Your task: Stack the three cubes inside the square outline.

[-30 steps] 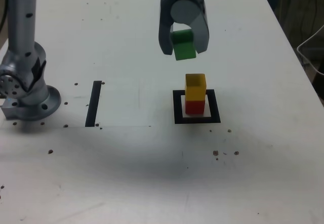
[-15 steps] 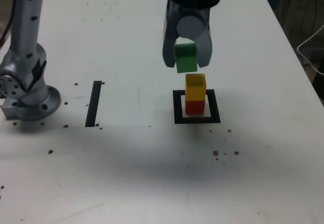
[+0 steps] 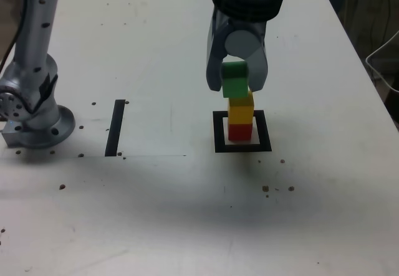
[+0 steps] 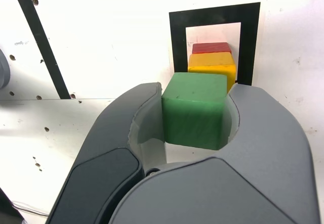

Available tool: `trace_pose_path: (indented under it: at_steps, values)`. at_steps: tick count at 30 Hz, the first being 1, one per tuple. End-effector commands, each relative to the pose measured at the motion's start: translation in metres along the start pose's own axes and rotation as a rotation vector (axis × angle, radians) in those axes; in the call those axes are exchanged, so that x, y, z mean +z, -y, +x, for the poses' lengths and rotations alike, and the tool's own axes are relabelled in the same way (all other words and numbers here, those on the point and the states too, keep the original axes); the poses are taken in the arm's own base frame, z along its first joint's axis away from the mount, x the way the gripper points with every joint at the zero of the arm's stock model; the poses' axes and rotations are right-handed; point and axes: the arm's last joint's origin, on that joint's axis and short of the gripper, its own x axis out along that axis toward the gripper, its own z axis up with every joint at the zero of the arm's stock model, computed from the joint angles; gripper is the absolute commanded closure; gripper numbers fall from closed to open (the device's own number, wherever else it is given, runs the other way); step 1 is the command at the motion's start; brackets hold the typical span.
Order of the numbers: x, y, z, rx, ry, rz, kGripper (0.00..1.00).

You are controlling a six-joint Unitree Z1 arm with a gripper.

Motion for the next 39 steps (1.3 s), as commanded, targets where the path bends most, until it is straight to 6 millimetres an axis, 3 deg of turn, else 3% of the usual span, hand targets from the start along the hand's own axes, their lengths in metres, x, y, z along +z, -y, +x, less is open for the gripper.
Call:
trace_pose_path:
  at_steps: [1,13,27,30,36,39]
  values:
    - [0.000,0.001,0.001,-0.001,-0.017,0.001,0.79]
    - [0.008,0.004,0.010,0.002,-0.041,0.006,0.74]
    - [0.015,0.006,0.014,0.003,-0.029,0.007,0.55]
    - [0.015,0.006,0.014,0.004,-0.029,0.007,0.46]
    - [0.014,0.005,0.015,0.011,-0.031,0.008,0.06]
    - [0.013,0.005,0.014,0.017,-0.033,0.008,0.00]
